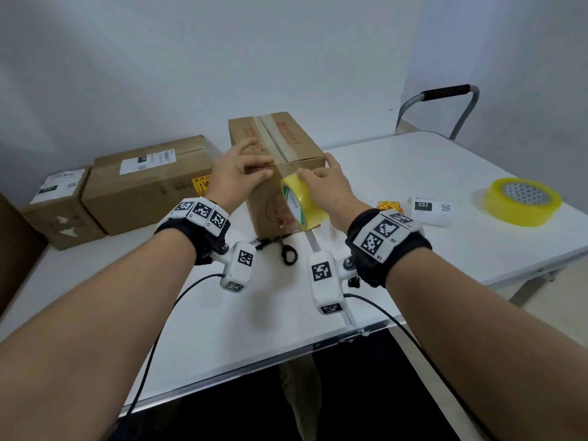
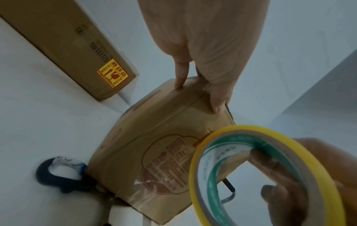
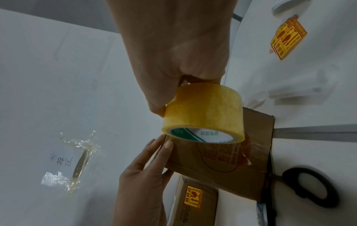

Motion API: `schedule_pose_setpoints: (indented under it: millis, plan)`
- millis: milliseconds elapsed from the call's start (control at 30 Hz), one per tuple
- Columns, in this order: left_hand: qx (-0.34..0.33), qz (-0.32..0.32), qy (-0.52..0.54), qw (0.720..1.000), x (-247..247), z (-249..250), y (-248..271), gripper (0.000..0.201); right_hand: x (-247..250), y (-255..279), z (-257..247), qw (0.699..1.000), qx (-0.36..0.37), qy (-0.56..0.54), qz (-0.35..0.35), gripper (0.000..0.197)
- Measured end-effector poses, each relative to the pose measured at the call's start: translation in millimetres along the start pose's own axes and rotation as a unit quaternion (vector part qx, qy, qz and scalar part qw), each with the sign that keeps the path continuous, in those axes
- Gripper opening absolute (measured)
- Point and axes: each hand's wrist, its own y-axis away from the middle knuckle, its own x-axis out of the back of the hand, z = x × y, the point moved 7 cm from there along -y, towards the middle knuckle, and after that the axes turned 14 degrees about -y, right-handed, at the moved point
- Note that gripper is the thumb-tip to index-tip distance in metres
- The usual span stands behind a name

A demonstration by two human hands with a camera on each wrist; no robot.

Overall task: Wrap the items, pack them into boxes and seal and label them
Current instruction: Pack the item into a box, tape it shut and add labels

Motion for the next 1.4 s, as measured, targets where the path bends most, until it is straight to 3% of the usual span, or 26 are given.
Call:
schedule_pose_setpoints:
  millis: [100, 400, 633, 700, 800, 933, 1033, 1133, 1267, 1400]
  plan:
    - [-0.030, 0.009, -0.061, 0.998, -3.2, 3.7, 0.5, 0.032, -0.4, 0.4, 0.3, 1.000, 0.001, -0.006, 0.001, 0.038]
    - [-0.057, -0.073, -0.158, 0.983, -4.5, 14.8, 0.6, 0.046, -5.7, 3.6, 9.7, 1.000, 0.027, -0.006, 0.010, 0.046]
    - [-0.073, -0.106, -0.218, 0.967, -7.3, 19.0, 7.5, 0.044, -12.1, 1.3, 45.9, 0.995, -0.084, -0.052, 0.022, 0.046]
    - [-0.058, -0.126, -0.215, 0.967, -6.1, 20.7, 4.5, 0.047, -9.9, -1.2, 42.7, 0.994, -0.102, -0.025, 0.011, 0.033]
    - [-0.005, -0.185, -0.190, 0.964, -6.2, 22.7, -11.6, 0.049, -5.8, -10.2, 36.5, 0.994, -0.109, 0.019, -0.013, 0.038]
    - [0.043, -0.166, -0.165, 0.971, -5.3, 25.9, -36.9, 0.046, 9.1, -23.5, 27.8, 0.991, -0.108, 0.075, -0.012, 0.030]
    - [0.000, -0.227, -0.201, 0.953, -25.3, 31.9, -54.1, 0.051, 22.8, -33.9, 20.5, 0.989, -0.109, 0.102, -0.019, 0.025]
    - [-0.006, -0.286, -0.255, 0.924, -42.6, 24.3, -63.6, 0.053, 26.5, -45.1, 19.9, 0.982, -0.135, 0.126, -0.044, 0.043]
    - [-0.004, -0.284, -0.300, 0.911, -48.4, 21.0, -68.3, 0.054, 23.4, -57.8, 24.2, 0.978, -0.160, 0.113, -0.066, 0.047]
    - [-0.010, -0.311, -0.311, 0.898, -51.5, 26.3, -68.8, 0.055, 19.7, -63.4, 20.9, 0.980, -0.132, 0.136, -0.063, 0.044]
